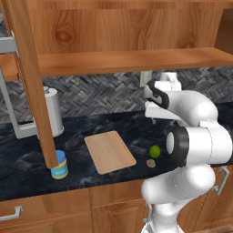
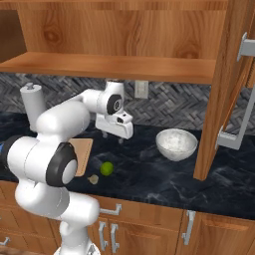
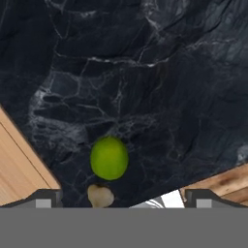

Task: Open the cabinet. Place the bowl and condiment on the counter. Then place the lime and garlic on the cutting board.

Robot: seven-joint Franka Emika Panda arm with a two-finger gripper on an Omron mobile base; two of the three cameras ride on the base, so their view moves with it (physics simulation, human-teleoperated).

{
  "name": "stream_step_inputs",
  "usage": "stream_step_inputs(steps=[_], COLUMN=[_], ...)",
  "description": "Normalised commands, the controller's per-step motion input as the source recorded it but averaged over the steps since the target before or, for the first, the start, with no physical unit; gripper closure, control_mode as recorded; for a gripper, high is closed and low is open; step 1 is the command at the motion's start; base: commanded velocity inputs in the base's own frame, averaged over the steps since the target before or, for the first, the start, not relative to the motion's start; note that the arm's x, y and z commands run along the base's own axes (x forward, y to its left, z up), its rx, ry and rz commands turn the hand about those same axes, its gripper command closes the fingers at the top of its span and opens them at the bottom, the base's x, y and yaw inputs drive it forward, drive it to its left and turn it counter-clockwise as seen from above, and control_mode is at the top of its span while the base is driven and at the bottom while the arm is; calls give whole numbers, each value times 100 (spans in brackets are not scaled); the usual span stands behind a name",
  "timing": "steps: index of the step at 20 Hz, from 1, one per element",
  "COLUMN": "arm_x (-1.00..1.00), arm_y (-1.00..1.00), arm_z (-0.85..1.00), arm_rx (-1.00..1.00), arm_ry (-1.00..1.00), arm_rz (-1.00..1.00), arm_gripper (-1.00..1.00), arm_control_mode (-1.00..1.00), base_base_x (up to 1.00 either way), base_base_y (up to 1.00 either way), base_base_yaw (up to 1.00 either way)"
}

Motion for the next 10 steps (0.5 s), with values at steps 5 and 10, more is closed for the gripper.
stream_step_inputs(steps=[5,10], arm_x=[0,-1], arm_y=[20,6], arm_z=[-14,-17], arm_rx=[0,0], arm_ry=[0,0], arm_rz=[-2,-2], arm_gripper=[-100,-100], arm_control_mode=[-100,-100], base_base_x=[0,0], base_base_y=[0,0], base_base_yaw=[0,0])
